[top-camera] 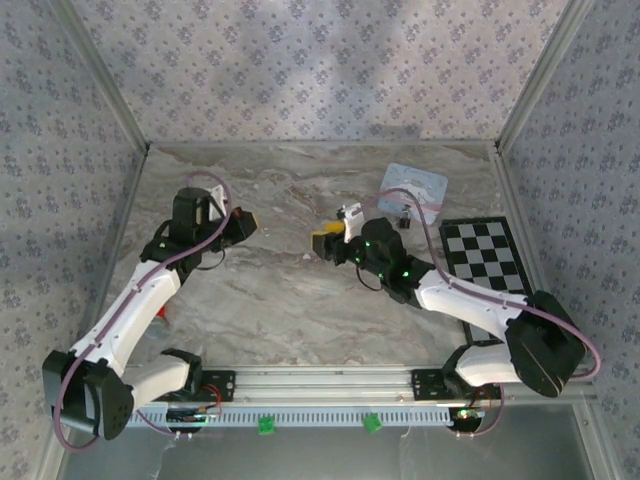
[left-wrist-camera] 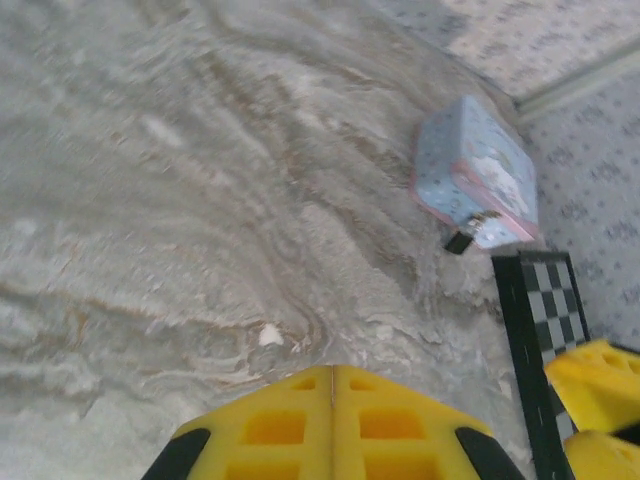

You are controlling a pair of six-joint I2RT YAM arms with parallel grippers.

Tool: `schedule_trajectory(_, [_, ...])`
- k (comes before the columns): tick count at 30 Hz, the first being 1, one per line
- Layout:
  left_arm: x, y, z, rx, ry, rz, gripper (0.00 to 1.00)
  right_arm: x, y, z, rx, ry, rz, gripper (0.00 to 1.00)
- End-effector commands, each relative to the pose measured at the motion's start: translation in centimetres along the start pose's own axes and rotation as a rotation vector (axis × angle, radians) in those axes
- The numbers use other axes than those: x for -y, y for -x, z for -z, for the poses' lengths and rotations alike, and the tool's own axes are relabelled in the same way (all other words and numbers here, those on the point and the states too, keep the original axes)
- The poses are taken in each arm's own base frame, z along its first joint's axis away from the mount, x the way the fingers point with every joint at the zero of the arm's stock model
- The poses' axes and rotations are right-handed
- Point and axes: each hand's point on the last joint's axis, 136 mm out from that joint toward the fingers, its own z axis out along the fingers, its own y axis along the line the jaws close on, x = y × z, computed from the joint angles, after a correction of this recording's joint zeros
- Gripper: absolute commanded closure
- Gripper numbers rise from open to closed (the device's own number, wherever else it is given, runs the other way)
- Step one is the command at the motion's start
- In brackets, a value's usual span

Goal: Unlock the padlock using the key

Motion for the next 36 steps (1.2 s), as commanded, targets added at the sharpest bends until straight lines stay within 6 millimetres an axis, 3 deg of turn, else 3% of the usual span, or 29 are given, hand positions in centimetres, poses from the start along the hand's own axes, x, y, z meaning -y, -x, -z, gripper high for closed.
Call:
schedule_trajectory(1, [5.4, 1.6, 0.8, 0.062, -0.149, -0.327, 1.0, -2.5, 1.0, 0.9, 0.021, 0.174, -0.272, 0.47])
schedule_trajectory(5, [9.3, 1.5, 0.5, 0.045, -0.326, -0.435, 1.0, -2.8, 2.5, 1.6, 0.093, 0.288, -0.347, 0.36])
schedule_trajectory(12, [13.5, 1.4, 0.6, 0.001, -0.537, -0.506, 1.0, -1.9, 4.7, 2.8, 0.16, 0.393, -0.386, 0.33])
schedule_trajectory(28, [18.2, -1.0, 1.0, -0.115, -0.74, -0.503, 1.0, -2.9, 6.6, 4.1, 0.236, 0.539, -0.358, 0.37])
schedule_trajectory(36, [18.5, -0.4, 1.1, -0.123, -0.696, -0.487, 1.0, -4.1, 6.4, 4.6, 0.223, 0.596, -0.355, 0.4])
